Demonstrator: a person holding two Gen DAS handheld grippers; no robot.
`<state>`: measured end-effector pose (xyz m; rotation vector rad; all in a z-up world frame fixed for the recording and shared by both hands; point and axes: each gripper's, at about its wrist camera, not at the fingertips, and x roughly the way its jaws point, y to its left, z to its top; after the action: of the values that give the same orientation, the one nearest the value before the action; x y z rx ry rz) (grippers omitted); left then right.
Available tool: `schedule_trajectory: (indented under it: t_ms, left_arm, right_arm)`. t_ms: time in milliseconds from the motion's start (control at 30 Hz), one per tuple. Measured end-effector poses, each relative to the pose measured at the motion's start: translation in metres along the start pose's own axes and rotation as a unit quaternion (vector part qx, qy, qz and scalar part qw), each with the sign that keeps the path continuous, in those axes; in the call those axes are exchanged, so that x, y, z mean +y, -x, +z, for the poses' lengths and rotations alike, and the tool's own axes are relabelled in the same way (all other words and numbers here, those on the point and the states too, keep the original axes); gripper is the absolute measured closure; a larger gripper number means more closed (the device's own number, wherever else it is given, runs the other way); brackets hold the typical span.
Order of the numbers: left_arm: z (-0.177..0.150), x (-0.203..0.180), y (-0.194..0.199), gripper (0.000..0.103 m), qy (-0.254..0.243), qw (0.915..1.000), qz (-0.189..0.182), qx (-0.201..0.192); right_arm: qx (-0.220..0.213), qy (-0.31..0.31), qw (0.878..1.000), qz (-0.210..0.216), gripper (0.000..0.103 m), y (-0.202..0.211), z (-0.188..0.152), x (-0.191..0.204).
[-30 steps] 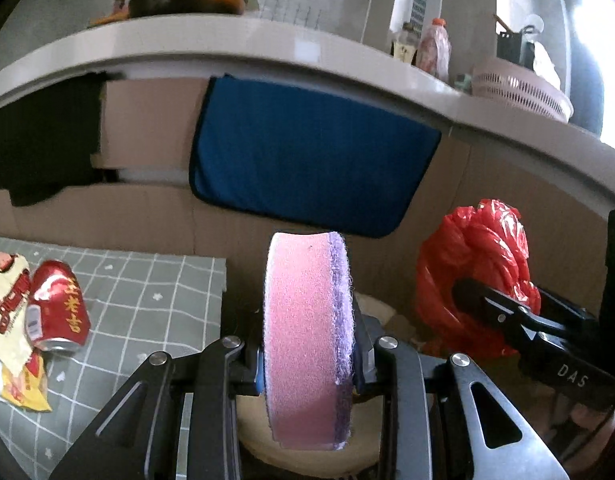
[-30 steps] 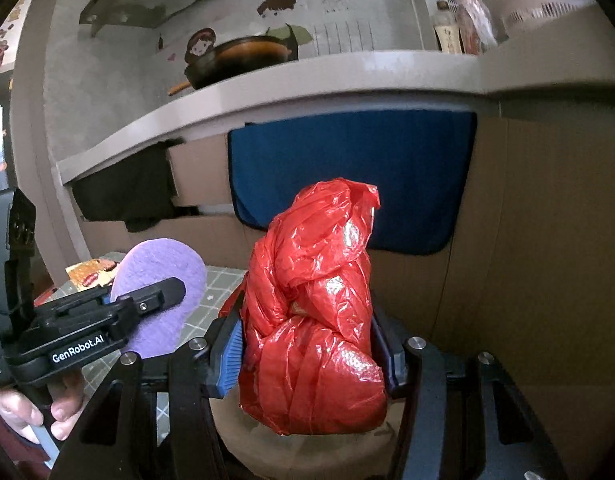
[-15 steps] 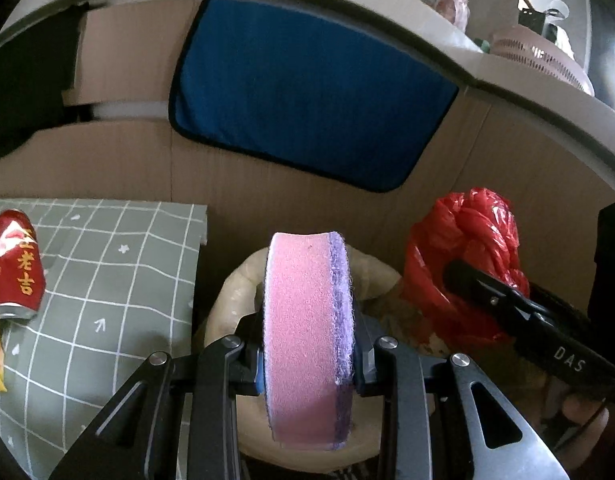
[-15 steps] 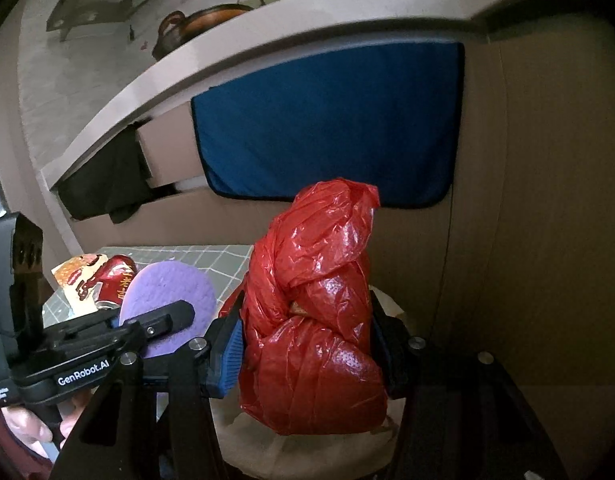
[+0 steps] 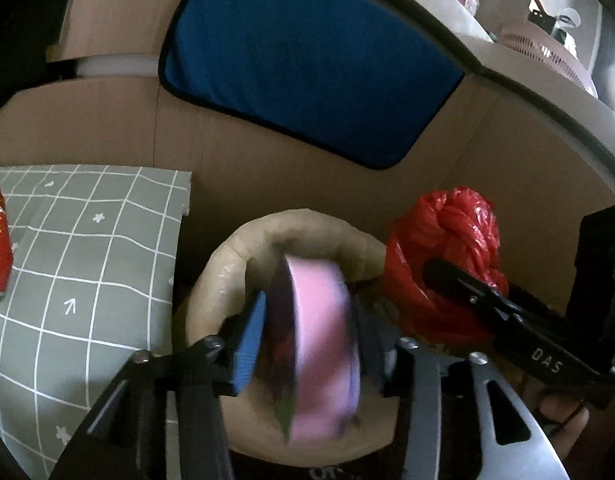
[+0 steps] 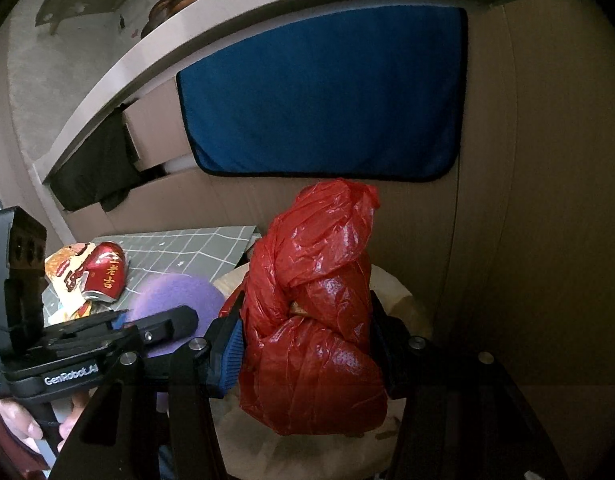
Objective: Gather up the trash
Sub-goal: 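Open the left gripper over the bin while the right gripper releases the red bag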
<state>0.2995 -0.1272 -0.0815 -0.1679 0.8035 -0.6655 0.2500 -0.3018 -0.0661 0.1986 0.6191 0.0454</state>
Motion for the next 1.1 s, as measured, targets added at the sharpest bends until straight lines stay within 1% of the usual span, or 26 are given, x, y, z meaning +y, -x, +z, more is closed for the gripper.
schedule_trajectory:
  t_ms: [133, 167, 200, 267, 333, 467, 567, 633, 700, 800, 867, 1000, 1100]
  left_arm:
    - [0.004, 0.009, 0.01, 0.051, 0.016, 0.9999, -0.004, 0.002]
    - [0.006, 0.012, 0.016, 0.05, 0.024, 0.9997, -0.003, -0.002]
    - [0.008, 0.016, 0.023, 0.05, 0.03, 0.9995, -0.001, -0.011]
    - [0.011, 0.022, 0.037, 0.049, 0.04, 0.9988, 0.004, -0.027]
    - [0.012, 0.029, 0.053, 0.049, 0.05, 0.9977, 0.014, -0.043]
    - [0.011, 0.042, 0.086, 0.049, 0.06, 0.9941, 0.045, -0.078]
    - [0.007, 0.045, 0.111, 0.049, 0.05, 0.9907, 0.069, -0.105]
    - [0.004, 0.046, 0.127, 0.049, 0.04, 0.9887, 0.079, -0.121]
    - [0.002, 0.047, 0.14, 0.049, 0.03, 0.9879, 0.084, -0.127]
    - [0.002, 0.051, 0.16, 0.049, 0.028, 0.987, 0.084, -0.134]
    - [0.001, 0.054, 0.178, 0.049, 0.029, 0.9849, 0.092, -0.144]
    - [-0.001, 0.064, 0.216, 0.049, 0.037, 0.9774, 0.129, -0.164]
    - [-0.004, 0.079, 0.242, 0.049, 0.054, 0.9705, 0.157, -0.175]
  right_arm:
    - [0.004, -0.011, 1.0, 0.004, 0.05, -0.005, -0.001, -0.003]
    - [0.008, -0.014, 1.0, 0.004, 0.048, -0.007, -0.001, -0.003]
    - [0.009, -0.016, 1.0, 0.003, 0.047, -0.007, 0.0, -0.003]
    - [0.006, -0.013, 1.0, -0.006, 0.038, -0.005, 0.0, 0.0]
    - [0.0, -0.013, 1.0, -0.009, 0.033, -0.001, 0.001, 0.003]
    - [0.003, -0.014, 1.0, -0.003, 0.027, 0.007, 0.003, 0.012]
    - [0.004, -0.001, 1.0, -0.001, 0.027, 0.013, 0.003, 0.023]
    - [0.001, 0.016, 1.0, -0.017, 0.027, 0.018, 0.003, 0.035]
    - [-0.005, 0.033, 0.999, -0.029, 0.027, 0.023, 0.004, 0.047]
    - [-0.024, 0.07, 0.996, -0.056, 0.027, 0.036, 0.006, 0.07]
    - [-0.04, 0.09, 0.993, -0.065, 0.027, 0.046, 0.011, 0.087]
    - [-0.058, 0.106, 0.99, -0.069, 0.027, 0.059, 0.023, 0.113]
    - [-0.064, 0.11, 0.99, -0.053, 0.027, 0.065, 0.03, 0.129]
